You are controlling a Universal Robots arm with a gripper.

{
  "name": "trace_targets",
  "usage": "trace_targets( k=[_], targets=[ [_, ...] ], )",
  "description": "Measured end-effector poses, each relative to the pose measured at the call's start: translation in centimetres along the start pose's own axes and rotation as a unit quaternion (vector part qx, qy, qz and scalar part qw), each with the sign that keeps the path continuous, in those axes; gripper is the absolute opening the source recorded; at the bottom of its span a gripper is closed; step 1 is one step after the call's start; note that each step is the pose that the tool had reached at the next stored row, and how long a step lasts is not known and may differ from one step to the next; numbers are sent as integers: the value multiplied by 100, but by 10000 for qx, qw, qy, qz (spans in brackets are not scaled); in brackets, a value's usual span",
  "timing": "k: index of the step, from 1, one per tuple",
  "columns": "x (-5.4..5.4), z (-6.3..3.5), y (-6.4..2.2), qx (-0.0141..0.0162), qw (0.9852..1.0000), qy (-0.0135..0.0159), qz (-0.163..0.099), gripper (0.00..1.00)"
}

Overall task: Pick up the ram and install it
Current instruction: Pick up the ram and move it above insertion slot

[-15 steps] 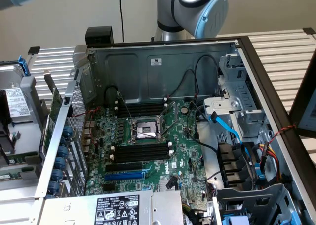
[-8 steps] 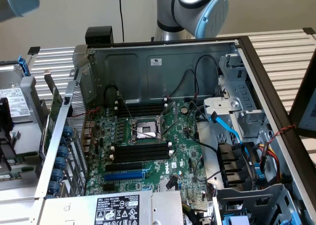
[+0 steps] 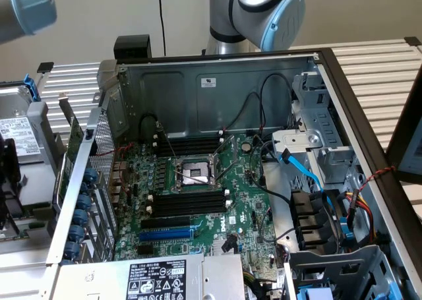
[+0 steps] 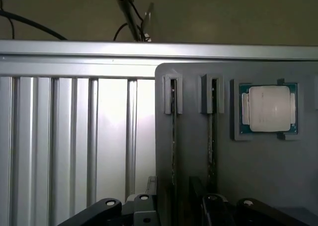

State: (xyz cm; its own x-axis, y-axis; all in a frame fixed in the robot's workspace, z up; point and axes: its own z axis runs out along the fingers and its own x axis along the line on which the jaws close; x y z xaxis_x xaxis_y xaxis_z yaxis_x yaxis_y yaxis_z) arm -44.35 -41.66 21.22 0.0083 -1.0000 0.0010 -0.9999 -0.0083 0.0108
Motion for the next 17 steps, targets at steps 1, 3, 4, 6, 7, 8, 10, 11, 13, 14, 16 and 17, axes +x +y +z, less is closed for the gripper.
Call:
trace_targets(
  k=[1,3,4,6,7,8,10,11,13,14,16,17],
  targets=[
    [0,11,0,0,10000,0,0,38],
    [0,28,0,0,10000,0,0,38],
    [0,36,0,0,10000,0,0,38],
    [0,49,0,0,10000,0,0,38],
    [0,54,0,0,10000,0,0,38],
    [0,62,-1,1,10000,0,0,38],
    [0,78,-1,0,10000,0,0,38],
    [0,85,-1,0,10000,0,0,38],
    [0,99,-1,0,10000,0,0,38],
    [0,107,-1,0,10000,0,0,38],
    [0,122,-1,0,10000,-1,0,38],
    [0,127,-1,0,10000,-1,0,38]
  ],
)
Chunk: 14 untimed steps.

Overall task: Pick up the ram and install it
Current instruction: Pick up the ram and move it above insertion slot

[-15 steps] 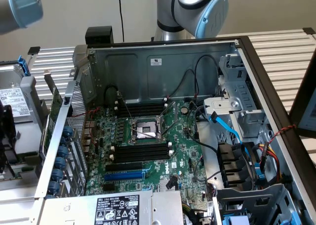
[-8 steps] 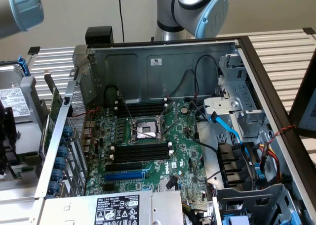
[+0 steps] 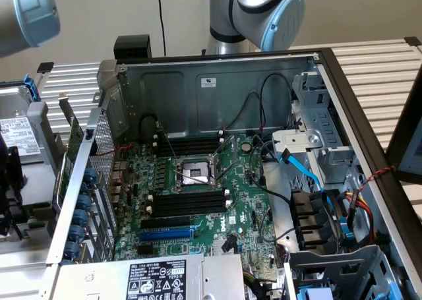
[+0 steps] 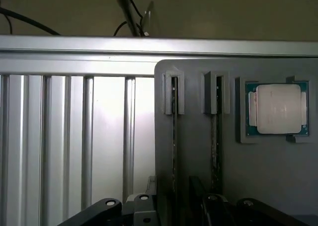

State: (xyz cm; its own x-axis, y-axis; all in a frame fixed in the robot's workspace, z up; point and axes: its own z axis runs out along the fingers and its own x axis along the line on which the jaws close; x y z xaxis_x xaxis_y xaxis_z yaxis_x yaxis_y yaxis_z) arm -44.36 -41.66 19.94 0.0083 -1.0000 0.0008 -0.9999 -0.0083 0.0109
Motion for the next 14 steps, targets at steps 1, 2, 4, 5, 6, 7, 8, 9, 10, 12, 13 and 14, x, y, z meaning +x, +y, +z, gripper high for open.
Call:
trace_targets(
  k=[1,2,4,5,6,7,8,9,10,12,13,14],
  targets=[
    [0,1,0,0,10000,0,0,36],
    [0,2,0,-1,10000,-1,0,30],
    [0,2,1,1,10000,-2,0,24],
    [-1,-5,2,1,10000,-3,0,18],
    [0,-29,2,1,10000,-2,0,18],
    [0,-73,3,1,10000,-2,0,12],
    [0,-119,4,1,10000,-2,0,12],
    [0,-164,4,0,10000,-1,0,12],
    [0,-209,5,0,10000,-2,0,12],
    [0,-303,5,1,10000,-1,0,12],
    [0,-348,6,0,10000,-1,0,12],
    [0,-393,7,1,10000,-2,0,12]
  ],
)
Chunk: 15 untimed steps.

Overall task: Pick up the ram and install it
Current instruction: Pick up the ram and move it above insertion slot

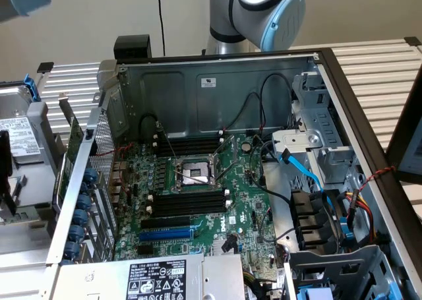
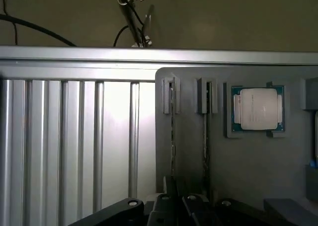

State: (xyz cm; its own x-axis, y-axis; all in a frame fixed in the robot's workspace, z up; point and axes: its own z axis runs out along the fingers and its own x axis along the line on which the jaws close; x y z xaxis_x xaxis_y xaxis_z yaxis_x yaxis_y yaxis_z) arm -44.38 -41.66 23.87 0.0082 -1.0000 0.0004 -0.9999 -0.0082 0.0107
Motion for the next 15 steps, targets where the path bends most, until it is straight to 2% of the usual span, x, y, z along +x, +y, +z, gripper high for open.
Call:
trace_targets(
  k=[4,7,15],
  targets=[
    [4,-182,-2,-1,10000,1,-1,12],
    [20,-320,-37,-1,10000,1,0,12],
    [118,-685,-266,0,10000,-20,-1,12]
  ],
)
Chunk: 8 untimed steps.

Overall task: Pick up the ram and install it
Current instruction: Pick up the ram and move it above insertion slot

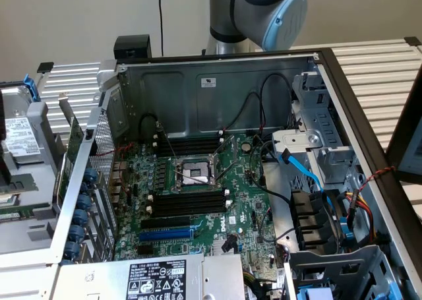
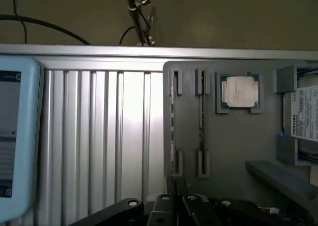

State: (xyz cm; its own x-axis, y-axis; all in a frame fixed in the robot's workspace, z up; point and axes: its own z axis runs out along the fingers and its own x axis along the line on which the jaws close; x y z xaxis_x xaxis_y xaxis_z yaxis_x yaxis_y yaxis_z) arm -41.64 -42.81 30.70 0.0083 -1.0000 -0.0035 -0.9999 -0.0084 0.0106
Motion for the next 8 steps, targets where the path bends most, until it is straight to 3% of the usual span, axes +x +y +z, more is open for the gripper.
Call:
trace_targets(
  k=[8],
  targets=[
    [99,-364,-236,0,10000,-22,0,12]
  ],
)
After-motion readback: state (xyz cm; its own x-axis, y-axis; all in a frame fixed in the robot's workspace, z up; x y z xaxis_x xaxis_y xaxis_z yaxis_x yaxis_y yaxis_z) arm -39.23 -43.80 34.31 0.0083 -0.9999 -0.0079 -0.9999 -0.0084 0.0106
